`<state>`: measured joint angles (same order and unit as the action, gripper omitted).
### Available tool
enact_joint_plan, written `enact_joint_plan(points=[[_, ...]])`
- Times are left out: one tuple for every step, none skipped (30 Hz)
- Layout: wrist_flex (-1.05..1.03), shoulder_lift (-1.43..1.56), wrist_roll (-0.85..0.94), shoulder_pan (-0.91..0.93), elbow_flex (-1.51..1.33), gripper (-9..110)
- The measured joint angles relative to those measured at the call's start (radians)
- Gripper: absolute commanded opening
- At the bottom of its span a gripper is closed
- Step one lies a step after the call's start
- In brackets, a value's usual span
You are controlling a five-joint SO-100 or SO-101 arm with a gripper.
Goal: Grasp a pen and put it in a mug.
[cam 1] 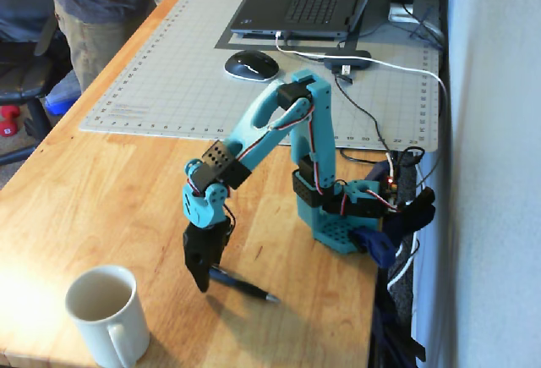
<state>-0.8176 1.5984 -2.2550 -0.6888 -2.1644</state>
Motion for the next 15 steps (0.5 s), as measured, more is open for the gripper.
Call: enact_joint_plan(points=[[0.000, 0.000, 0.000, 0.002, 0.000, 15], [0.000, 0.000, 0.000, 0.002, 0.000, 14], [0.000, 0.000, 0.000, 0.002, 0.000, 13], [0.000, 0.000, 0.000, 0.002, 0.000, 13], [0.000, 0.000, 0.000, 0.002, 0.000, 12], [0.000, 0.000, 0.000, 0.002, 0.000, 12], [0.000, 0.000, 0.000, 0.000, 0.000, 11], [0.000, 0.000, 0.000, 0.000, 0.000, 11], [0.000, 0.000, 0.000, 0.000, 0.000, 10], [0.000, 0.000, 0.000, 0.000, 0.000, 10], [0.000, 0.000, 0.000, 0.003, 0.000, 9], [0.000, 0.000, 0.000, 0.005, 0.000, 9], [0.000, 0.000, 0.000, 0.006, 0.000, 8], [0.000, 0.000, 0.000, 0.008, 0.000, 8], [0.000, 0.000, 0.000, 0.006, 0.000, 7]])
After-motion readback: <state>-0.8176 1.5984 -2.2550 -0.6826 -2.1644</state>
